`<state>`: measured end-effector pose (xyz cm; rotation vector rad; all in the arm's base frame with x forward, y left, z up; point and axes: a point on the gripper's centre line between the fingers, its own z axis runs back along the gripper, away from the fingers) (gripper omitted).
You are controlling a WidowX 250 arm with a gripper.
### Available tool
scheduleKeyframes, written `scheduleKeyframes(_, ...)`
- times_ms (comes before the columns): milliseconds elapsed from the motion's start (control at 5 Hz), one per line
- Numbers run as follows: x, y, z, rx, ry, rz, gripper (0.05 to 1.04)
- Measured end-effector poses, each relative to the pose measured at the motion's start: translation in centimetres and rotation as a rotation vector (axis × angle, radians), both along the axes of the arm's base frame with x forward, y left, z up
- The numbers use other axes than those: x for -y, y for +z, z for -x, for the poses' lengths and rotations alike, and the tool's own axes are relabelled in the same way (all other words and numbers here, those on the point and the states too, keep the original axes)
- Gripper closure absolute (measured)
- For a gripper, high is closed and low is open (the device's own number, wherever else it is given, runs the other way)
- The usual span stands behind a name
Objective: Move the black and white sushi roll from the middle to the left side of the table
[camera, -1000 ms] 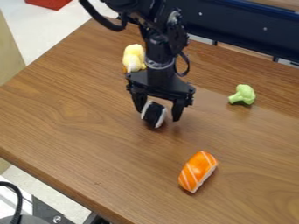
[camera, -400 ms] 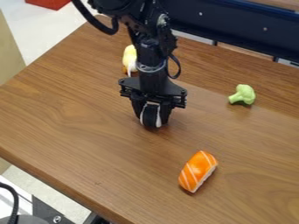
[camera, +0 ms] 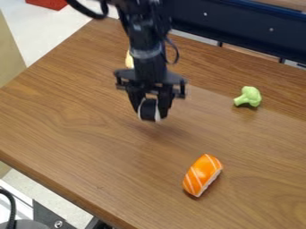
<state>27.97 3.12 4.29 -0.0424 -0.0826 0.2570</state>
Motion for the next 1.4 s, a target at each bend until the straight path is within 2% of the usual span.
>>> scheduleKeyframes(400, -1.9, 3.0, 0.1, 0.038, 0.049, -0.001, 0.544)
scheduleKeyframes(600, -3.7, 4.3, 1.0, 0.044, 0.089, -0.006, 0.544)
scheduleKeyframes(800, -5.8, 5.4, 2.1, 0.034, 0.113, 0.009, 0.544)
scheduleKeyframes(1200, -10.1, 5.4, 3.7, 0.047, 0.115, -0.039, 0.544)
scheduleKeyframes(1400, -11.7, 4.0, 4.5, 0.025, 0.109, -0.066, 0.544)
